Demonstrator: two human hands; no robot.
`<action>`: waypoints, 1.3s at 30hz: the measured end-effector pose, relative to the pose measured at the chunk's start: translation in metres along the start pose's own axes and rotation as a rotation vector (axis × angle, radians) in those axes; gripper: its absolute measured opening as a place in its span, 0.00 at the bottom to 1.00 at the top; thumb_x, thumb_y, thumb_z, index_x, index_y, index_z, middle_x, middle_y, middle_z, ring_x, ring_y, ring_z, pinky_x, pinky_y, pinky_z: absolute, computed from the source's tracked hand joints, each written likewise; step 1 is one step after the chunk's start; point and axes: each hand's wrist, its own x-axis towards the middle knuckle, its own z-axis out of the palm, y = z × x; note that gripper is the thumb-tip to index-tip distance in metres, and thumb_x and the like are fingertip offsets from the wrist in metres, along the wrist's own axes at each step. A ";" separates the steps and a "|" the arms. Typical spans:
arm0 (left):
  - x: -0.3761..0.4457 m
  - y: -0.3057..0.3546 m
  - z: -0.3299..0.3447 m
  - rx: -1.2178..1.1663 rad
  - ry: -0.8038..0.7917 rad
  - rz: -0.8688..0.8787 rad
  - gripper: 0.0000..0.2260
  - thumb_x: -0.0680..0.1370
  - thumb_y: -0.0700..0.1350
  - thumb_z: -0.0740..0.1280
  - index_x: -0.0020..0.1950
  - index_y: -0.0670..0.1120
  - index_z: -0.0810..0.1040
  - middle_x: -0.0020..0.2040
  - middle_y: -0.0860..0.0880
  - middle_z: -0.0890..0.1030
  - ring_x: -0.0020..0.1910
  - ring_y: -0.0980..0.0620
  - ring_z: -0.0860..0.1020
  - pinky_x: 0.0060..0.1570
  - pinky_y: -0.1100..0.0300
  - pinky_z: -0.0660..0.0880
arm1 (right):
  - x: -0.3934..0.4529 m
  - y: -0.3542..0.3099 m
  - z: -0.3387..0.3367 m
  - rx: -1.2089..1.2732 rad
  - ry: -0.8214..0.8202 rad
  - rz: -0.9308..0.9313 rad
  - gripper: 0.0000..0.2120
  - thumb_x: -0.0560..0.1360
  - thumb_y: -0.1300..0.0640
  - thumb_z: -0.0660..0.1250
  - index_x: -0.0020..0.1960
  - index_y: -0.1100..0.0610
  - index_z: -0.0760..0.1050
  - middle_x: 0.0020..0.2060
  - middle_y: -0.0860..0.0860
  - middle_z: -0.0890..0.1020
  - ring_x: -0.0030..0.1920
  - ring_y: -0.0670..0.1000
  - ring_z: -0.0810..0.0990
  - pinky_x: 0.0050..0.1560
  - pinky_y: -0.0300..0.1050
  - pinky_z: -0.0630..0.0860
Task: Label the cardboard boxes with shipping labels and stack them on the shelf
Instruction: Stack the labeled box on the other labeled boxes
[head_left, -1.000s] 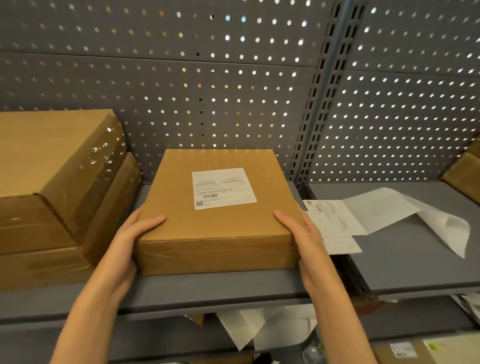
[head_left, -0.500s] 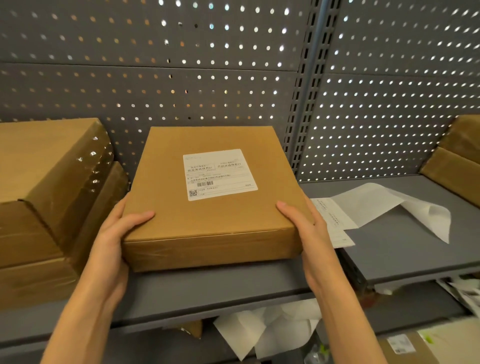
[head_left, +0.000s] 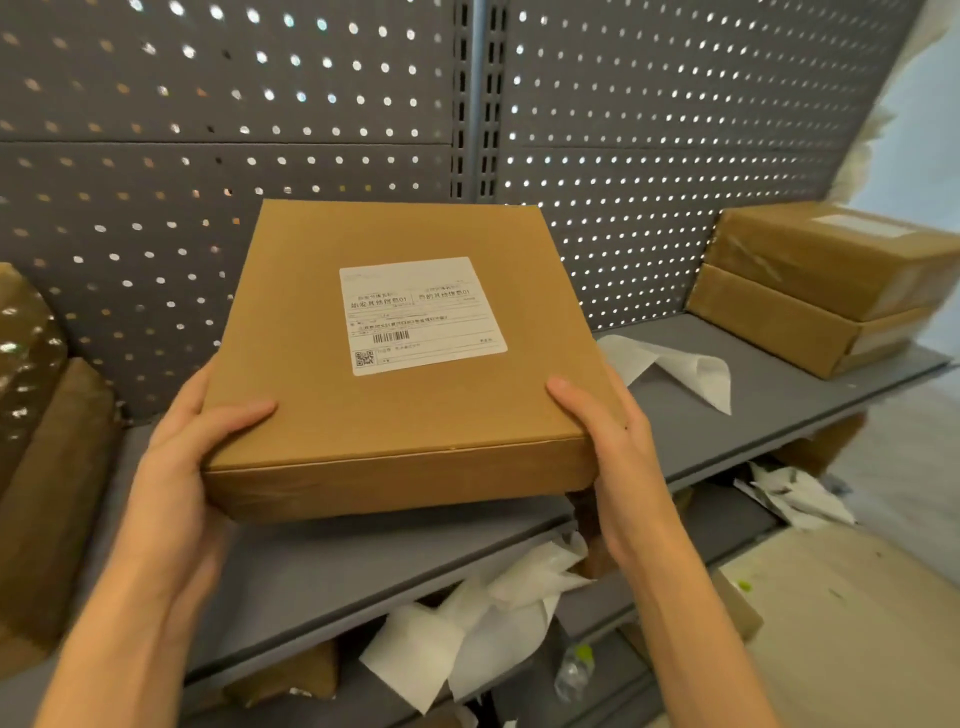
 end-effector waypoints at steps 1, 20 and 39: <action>0.000 -0.001 0.009 -0.005 -0.024 0.000 0.18 0.75 0.37 0.60 0.64 0.47 0.75 0.46 0.59 0.84 0.44 0.63 0.81 0.41 0.72 0.77 | -0.002 -0.003 -0.009 -0.006 0.029 -0.015 0.38 0.61 0.39 0.71 0.70 0.43 0.68 0.60 0.42 0.78 0.59 0.45 0.77 0.59 0.46 0.74; -0.065 -0.035 0.265 -0.064 -0.376 -0.057 0.19 0.74 0.40 0.62 0.64 0.50 0.75 0.49 0.59 0.83 0.46 0.59 0.80 0.43 0.61 0.75 | -0.036 -0.048 -0.264 -0.086 0.437 -0.095 0.41 0.56 0.33 0.70 0.68 0.39 0.68 0.61 0.44 0.76 0.61 0.47 0.75 0.63 0.52 0.72; -0.086 -0.058 0.481 -0.066 -0.450 0.018 0.17 0.75 0.41 0.62 0.63 0.51 0.75 0.47 0.61 0.83 0.42 0.64 0.80 0.48 0.60 0.74 | 0.028 -0.092 -0.464 -0.108 0.417 -0.167 0.38 0.59 0.36 0.70 0.68 0.42 0.69 0.58 0.43 0.80 0.57 0.45 0.79 0.54 0.43 0.74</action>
